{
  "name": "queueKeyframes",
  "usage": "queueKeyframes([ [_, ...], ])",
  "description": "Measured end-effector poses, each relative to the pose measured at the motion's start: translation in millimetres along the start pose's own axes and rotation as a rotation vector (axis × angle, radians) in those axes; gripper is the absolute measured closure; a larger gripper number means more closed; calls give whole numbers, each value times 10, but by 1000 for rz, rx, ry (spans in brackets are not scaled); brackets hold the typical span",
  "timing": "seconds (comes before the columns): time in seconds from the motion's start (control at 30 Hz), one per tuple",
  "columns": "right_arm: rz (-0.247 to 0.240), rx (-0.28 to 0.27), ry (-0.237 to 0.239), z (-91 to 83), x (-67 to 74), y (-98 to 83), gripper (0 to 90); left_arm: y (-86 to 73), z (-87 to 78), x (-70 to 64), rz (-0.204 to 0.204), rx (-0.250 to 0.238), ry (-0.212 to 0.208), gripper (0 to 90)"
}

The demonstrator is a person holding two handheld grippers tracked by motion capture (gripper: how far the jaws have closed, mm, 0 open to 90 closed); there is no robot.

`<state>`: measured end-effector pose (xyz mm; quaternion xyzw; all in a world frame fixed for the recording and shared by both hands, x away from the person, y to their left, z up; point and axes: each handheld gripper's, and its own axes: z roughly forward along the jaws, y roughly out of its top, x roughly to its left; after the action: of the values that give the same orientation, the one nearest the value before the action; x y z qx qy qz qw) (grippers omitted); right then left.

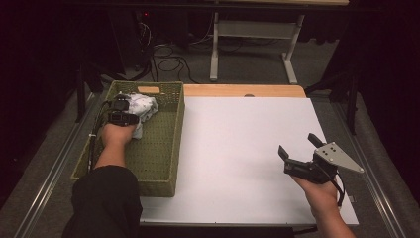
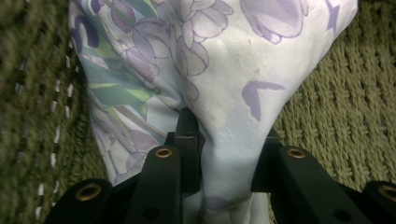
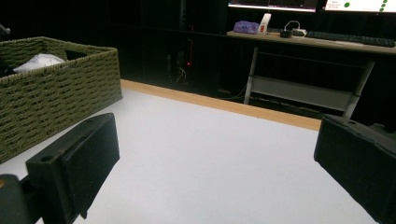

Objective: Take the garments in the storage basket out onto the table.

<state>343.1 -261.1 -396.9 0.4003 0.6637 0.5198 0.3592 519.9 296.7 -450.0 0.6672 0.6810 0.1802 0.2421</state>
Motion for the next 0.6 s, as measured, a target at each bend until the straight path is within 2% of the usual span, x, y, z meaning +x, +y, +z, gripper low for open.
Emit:
queueKeyframes([
  [0.27, 2, -1, -2, 0, -1, 5, 7, 8, -41, 11, -5, -21, -11, 723],
  [0.6, 2, -3, -1, 4, 6, 9, 7, 6, -183, 21, -2, -82, -18, 725],
])
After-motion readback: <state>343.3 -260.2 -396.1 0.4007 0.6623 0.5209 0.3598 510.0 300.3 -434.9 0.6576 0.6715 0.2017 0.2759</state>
